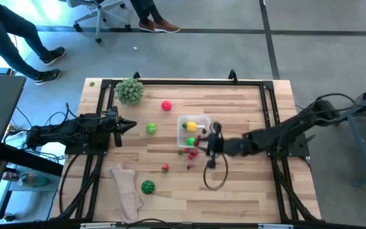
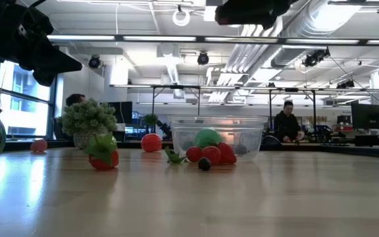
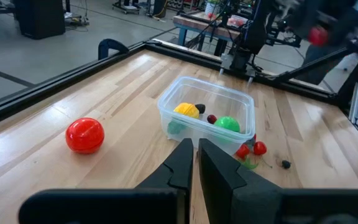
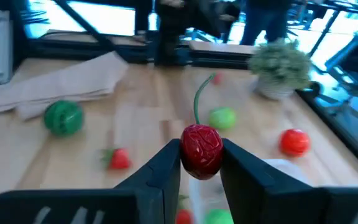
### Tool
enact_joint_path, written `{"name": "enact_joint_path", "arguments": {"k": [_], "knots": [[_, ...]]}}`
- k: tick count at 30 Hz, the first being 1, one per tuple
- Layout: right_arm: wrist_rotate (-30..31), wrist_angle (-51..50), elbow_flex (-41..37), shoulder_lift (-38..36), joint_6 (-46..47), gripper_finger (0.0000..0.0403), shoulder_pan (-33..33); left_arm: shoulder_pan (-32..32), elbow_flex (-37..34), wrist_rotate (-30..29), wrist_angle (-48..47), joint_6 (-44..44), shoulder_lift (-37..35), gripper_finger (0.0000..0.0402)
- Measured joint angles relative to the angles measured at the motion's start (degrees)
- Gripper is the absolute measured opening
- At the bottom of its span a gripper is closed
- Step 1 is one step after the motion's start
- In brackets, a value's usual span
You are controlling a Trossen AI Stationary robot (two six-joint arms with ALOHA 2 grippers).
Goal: Pick and placing Produce into tupperware
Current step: Put the red cherry into the transparent container
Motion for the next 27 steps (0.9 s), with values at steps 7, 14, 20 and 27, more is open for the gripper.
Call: {"name": "enact_joint_path", "arguments": {"k": [7, 14, 20, 27], "knots": [[-9.38, -10.51, 0.02, -1.9, 3.27, 0.0094, -13.78, 0.02, 0.0, 0.0, -0.02, 0.01, 0.02, 0.0017], [-19.23, -13.53, 0.04, 5.79, 5.41, 0.0094, -23.64, 0.0, 0.0, 0.0, 0.0, 0.01, 0.02, 0.0017], [-24.25, -14.05, 0.04, 12.19, 6.73, 0.0094, -26.31, 0.01, 0.01, 0.0, -0.01, 0.0, 0.02, 0.0017], [-26.75, -15.36, 0.04, 15.68, 6.47, 0.0094, -26.1, 0.02, 0.02, 0.0, -0.02, 0.01, 0.02, 0.0017]]}}
